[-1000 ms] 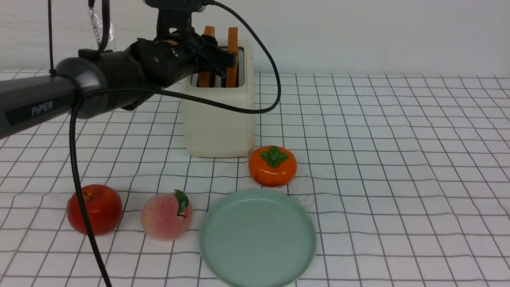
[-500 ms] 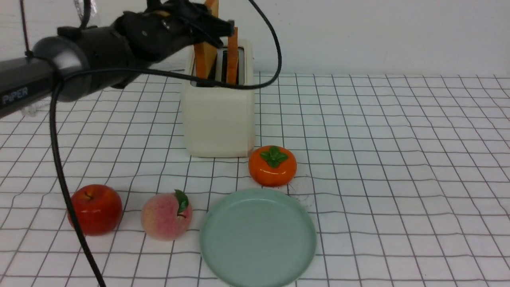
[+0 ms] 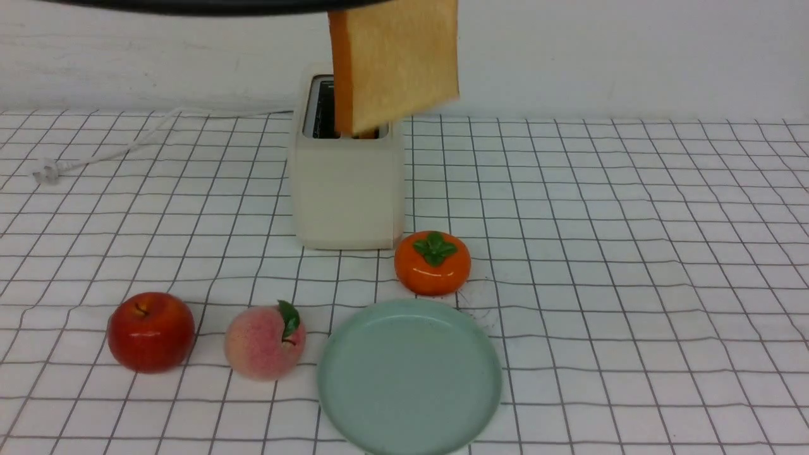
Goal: Take toasted bread from bread machine on white checkered table place on plate.
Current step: 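Place the slice of bread on the plate with the left gripper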
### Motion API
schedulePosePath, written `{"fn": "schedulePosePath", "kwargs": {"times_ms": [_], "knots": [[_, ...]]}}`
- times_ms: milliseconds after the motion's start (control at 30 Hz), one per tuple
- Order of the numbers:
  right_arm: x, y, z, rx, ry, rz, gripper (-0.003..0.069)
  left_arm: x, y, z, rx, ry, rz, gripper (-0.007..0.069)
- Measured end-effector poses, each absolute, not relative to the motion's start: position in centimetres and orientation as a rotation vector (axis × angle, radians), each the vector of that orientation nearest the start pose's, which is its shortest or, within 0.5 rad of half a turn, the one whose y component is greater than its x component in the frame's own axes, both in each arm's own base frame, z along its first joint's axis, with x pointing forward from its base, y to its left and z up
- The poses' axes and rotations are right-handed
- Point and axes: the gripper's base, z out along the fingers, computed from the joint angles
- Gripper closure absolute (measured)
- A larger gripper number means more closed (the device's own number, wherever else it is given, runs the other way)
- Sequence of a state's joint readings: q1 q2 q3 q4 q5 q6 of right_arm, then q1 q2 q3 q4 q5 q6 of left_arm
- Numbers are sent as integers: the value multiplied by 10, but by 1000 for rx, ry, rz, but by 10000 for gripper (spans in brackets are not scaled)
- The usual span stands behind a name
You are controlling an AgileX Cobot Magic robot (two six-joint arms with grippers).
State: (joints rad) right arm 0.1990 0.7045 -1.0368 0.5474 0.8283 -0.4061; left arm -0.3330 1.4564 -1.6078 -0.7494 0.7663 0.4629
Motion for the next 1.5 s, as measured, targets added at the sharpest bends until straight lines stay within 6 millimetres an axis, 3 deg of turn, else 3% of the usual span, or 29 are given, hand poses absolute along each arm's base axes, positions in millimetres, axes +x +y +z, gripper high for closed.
{"fn": "schedulePosePath", "kwargs": {"times_ms": [33,133,200,233,333,500,633,767,933,1000,1100,1200,1233,1267,1300,1333,1467,1500], "knots": [[99,56,429,-478,1857,502,660,283,-146,453,555,1970,-811,536],[88,56,426,-523,1896,519,659,277,-150,399,576,2235,-902,536],[85,57,425,-533,1903,527,659,278,-150,379,546,2285,-920,536],[81,57,425,-545,1912,539,659,279,-150,356,500,2319,-931,536],[75,58,424,-563,1919,565,659,284,-151,319,410,2347,-957,536],[65,59,416,-575,2051,636,659,298,-160,277,358,2402,-1046,536],[59,58,407,-586,2178,651,659,309,-166,256,314,2435,-1097,536],[55,56,406,-576,2192,631,659,319,-169,235,288,2463,-1095,536],[48,54,407,-575,2173,621,659,325,-170,218,272,2504,-1081,531],[46,53,408,-576,2166,619,659,325,-170,214,275,2515,-1076,491],[46,53,408,-575,2166,620,659,325,-170,212,296,2521,-1061,391],[46,53,408,-575,2166,620,659,326,-169,211,361,2505,-1021,153],[46,53,408,-575,2166,620,659,326,-169,212,363,2504,-1020,140],[46,53,408,-575,2166,619,658,326,-167,216,381,2482,-982,44],[46,53,408,-575,2166,618,657,326,-166,220,388,2464,-959,5],[46,53,408,-575,2166,618,657,326,-165,221,388,2460,-955,-6],[47,52,407,-574,2172,592,655,319,-154,266,408,2290,-803,-39],[47,52,407,-573,2172,589,655,318,-153,268,413,2282,-800,-39]]}}
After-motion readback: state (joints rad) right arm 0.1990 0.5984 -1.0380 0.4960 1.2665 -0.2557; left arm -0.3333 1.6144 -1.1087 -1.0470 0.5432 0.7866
